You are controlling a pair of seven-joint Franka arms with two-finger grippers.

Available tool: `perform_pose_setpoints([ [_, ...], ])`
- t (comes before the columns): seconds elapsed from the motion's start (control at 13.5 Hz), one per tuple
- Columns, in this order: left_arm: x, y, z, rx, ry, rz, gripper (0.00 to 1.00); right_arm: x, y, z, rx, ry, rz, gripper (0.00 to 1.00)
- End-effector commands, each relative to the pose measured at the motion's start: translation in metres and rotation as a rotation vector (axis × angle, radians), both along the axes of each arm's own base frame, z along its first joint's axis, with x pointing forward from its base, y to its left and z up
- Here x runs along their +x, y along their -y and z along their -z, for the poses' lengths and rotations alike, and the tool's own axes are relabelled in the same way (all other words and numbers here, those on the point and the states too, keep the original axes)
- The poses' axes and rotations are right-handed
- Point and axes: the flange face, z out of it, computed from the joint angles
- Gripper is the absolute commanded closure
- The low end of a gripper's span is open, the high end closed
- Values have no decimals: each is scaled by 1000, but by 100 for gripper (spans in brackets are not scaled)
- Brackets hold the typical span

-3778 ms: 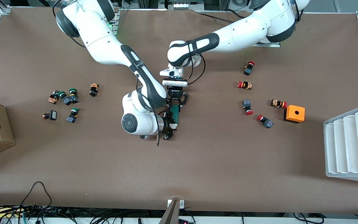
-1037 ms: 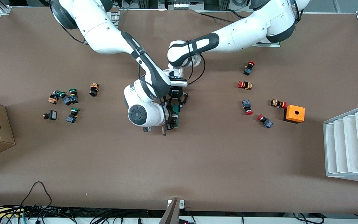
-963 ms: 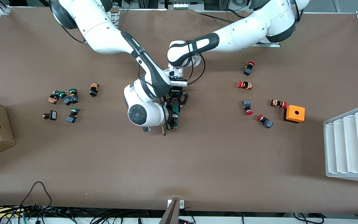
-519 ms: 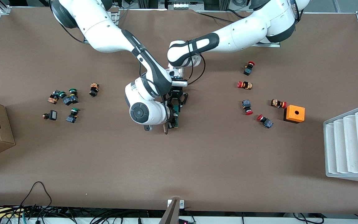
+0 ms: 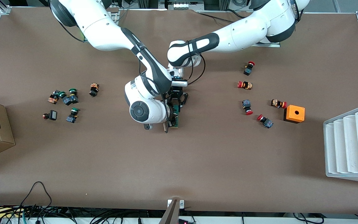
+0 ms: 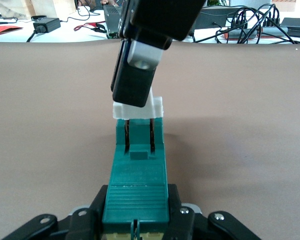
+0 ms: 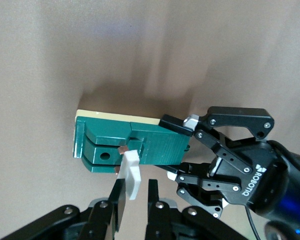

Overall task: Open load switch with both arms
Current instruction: 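Press the white handle down into the contacts with the right gripper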

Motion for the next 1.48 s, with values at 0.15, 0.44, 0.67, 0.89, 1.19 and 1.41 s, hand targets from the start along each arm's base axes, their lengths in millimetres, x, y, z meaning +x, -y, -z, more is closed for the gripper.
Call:
perform_pose_setpoints([
  [0.15, 4, 9, 13, -34, -7, 32, 69, -11, 4, -2, -28, -9, -24, 78],
  [0.44, 4, 9, 14, -33, -8, 32, 69, -18, 1, 0, -36, -12, -48, 78],
  [0.67, 3, 10, 14, -33, -8, 33, 69, -22, -1, 6, -46, -11, -58, 79],
  [0.89, 3, 10, 14, -33, -8, 34, 69, -23, -1, 8, -50, -9, -62, 81],
  [1.19, 4, 9, 15, -32, -8, 33, 69, -28, 3, 24, -72, -4, -68, 81],
  [1.41, 4, 9, 15, -32, -8, 33, 69, -29, 4, 32, -82, 8, -72, 81],
])
